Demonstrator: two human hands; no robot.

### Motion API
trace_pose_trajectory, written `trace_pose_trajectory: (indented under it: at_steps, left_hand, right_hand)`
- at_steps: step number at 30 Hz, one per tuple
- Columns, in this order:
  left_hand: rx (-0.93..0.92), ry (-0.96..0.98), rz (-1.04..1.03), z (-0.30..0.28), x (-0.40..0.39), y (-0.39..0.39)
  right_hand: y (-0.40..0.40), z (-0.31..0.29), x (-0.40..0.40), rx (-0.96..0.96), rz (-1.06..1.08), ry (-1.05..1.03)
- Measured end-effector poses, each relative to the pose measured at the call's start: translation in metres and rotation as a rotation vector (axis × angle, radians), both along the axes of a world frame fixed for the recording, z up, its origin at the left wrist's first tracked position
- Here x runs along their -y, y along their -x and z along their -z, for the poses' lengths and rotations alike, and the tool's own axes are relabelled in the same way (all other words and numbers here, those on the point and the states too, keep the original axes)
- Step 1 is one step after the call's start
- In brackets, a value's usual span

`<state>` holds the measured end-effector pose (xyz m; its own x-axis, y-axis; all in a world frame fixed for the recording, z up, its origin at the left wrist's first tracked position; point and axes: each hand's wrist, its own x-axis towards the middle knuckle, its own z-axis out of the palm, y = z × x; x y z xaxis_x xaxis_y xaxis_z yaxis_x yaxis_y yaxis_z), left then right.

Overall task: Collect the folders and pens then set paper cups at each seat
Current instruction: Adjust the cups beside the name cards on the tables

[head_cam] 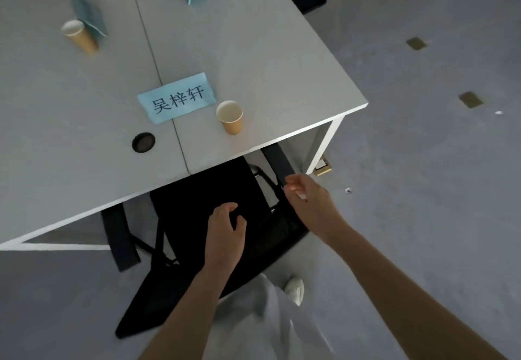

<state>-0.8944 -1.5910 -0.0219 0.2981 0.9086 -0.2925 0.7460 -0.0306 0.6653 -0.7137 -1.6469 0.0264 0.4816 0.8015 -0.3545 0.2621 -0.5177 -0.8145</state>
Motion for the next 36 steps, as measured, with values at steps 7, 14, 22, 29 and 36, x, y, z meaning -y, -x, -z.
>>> trace_pose_trajectory:
  at_steps: [7, 14, 22, 29, 36]
  left_hand:
    - [-0.025, -0.071, -0.054, 0.017, -0.085, -0.02]
    - [-0.211, -0.145, -0.069, 0.082, -0.196, -0.03]
    - [-0.499, -0.248, 0.058, 0.133, -0.261, -0.044]
    - [-0.542, -0.286, 0.084, 0.139, -0.263, -0.043]
    - [-0.532, -0.295, 0.068, 0.138, -0.263, -0.042]
  right_hand:
    - [-0.038, 0.018, -0.083, 0.013, -0.087, 0.054]
    - [-0.046, 0.057, -0.195, -0.015, -0.122, 0.076]
    - [-0.038, 0.12, -0.265, 0.041, -0.117, 0.015]
    - [-0.03, 0.134, -0.288, 0.1, -0.051, -0.081]
    - [-0.061, 0.131, -0.37, 0.146, 0.119, -0.169]
